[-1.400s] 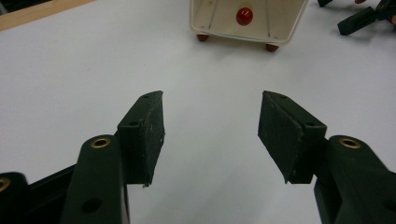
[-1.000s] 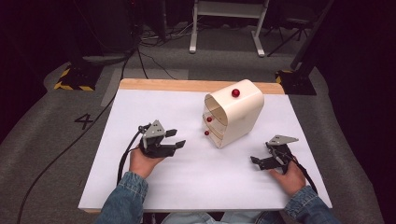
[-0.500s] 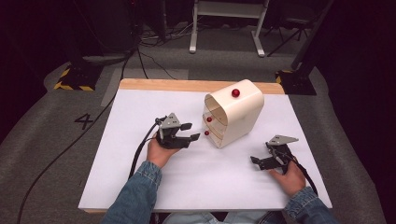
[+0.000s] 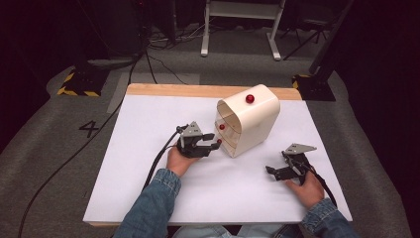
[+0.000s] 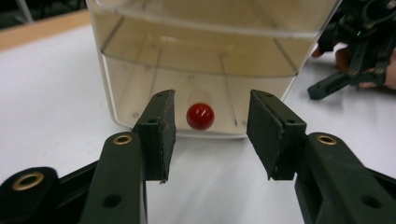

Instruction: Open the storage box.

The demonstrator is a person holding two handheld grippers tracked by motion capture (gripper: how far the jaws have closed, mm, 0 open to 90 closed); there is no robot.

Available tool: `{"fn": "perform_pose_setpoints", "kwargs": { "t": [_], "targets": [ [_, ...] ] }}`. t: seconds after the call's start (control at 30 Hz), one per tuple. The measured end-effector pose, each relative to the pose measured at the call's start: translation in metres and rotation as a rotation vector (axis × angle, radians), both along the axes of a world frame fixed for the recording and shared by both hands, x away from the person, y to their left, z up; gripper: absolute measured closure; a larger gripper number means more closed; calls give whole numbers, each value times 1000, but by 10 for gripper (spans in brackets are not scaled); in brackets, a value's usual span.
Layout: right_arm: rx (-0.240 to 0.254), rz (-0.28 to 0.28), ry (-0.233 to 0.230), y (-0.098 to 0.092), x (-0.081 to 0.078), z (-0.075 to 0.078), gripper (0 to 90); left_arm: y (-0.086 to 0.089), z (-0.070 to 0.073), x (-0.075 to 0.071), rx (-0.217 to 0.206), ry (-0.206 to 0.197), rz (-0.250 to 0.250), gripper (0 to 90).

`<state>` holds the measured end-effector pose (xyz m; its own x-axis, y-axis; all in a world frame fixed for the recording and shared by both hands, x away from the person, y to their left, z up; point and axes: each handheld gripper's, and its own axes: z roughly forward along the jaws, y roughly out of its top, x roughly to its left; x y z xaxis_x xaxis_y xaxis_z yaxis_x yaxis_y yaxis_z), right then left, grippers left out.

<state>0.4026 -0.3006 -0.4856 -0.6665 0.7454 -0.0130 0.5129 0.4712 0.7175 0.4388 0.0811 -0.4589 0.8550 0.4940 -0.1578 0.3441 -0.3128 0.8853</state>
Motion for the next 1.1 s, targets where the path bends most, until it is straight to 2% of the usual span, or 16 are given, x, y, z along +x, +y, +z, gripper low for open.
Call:
{"fn": "perform_pose_setpoints", "kwargs": {
  "t": [0.2,0.3,0.43,0.53,0.63,0.93,1.1],
  "targets": [
    [0,0,0,0,0,0,32,-10,-9,6,27,42,-14,533],
    [0,0,0,0,0,0,32,-13,-12,8,34,44,-4,558],
    [0,0,0,0,0,0,32,-10,-16,11,16,72,2,640],
    [0,0,0,0,0,0,32,-10,-15,11,13,65,7,664],
    [0,0,0,0,0,0,32,-8,-13,11,-16,65,8,707],
    [0,0,0,0,0,0,32,-7,-13,11,-12,57,5,734],
    [0,0,0,0,0,0,32,-2,-10,8,7,57,5,734]
  ]
}}
